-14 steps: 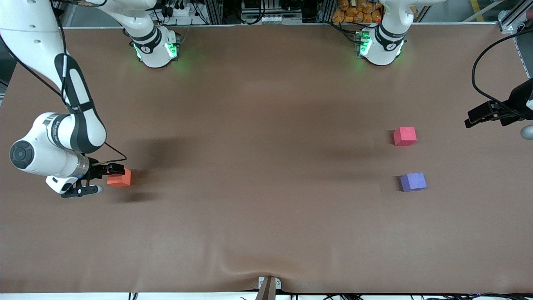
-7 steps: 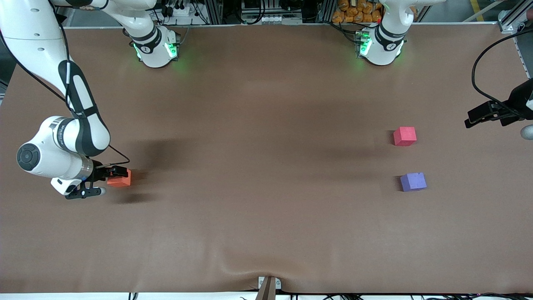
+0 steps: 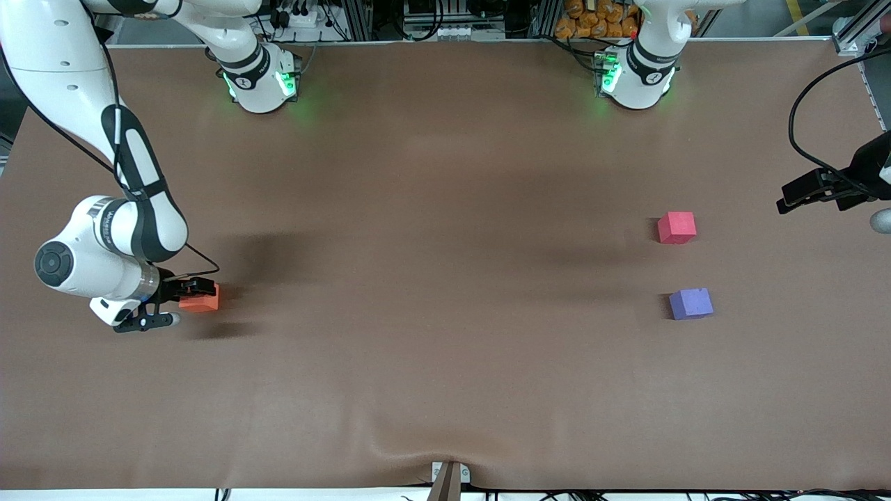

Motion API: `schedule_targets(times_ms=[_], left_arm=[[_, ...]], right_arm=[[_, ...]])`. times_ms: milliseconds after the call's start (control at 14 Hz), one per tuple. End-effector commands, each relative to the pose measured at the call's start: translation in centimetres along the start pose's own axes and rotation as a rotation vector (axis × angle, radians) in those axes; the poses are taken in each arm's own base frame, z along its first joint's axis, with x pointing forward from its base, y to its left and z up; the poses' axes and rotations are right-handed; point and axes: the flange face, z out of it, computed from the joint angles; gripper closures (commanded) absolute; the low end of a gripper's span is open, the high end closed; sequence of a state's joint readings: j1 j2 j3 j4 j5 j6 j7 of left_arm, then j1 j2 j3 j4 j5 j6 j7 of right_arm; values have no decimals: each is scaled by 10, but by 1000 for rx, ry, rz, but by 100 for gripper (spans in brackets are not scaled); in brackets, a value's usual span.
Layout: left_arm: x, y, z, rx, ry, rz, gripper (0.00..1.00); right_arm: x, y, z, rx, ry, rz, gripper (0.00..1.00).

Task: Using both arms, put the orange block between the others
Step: 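Close the right gripper on the orange cube and lift it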

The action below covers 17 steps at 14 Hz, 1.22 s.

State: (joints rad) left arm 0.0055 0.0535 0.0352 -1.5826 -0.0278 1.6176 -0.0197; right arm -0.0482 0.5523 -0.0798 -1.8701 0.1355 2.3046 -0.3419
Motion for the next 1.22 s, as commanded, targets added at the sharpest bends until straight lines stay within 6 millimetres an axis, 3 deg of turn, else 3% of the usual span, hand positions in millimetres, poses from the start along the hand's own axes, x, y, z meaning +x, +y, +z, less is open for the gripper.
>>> schedule_targets(times_ms=[0, 72, 287, 430, 573, 717, 932, 1147], left_arm=[[0, -1, -3, -4, -9, 13, 0], [0, -1, -3, -4, -9, 13, 0], [0, -2, -2, -4, -11, 11, 0], [2, 0, 1, -4, -15, 13, 0], [2, 1, 1, -4, -15, 14, 0], [2, 1, 0, -4, -14, 13, 0], [2, 1, 0, -7, -14, 13, 0], [2, 1, 0, -12, -14, 13, 0]], right_arm=[[-1, 3, 3, -17, 13, -40, 93], [-1, 3, 3, -18, 11, -46, 100], [0, 2, -4, -9, -4, -50, 100], [6, -5, -31, 16, -40, -52, 100], [28, -22, -76, 21, -39, -86, 100], [46, -51, -104, 17, -20, -132, 100], [58, -98, -112, 10, 3, -125, 100], [65, -151, -107, 31, 9, -174, 100]])
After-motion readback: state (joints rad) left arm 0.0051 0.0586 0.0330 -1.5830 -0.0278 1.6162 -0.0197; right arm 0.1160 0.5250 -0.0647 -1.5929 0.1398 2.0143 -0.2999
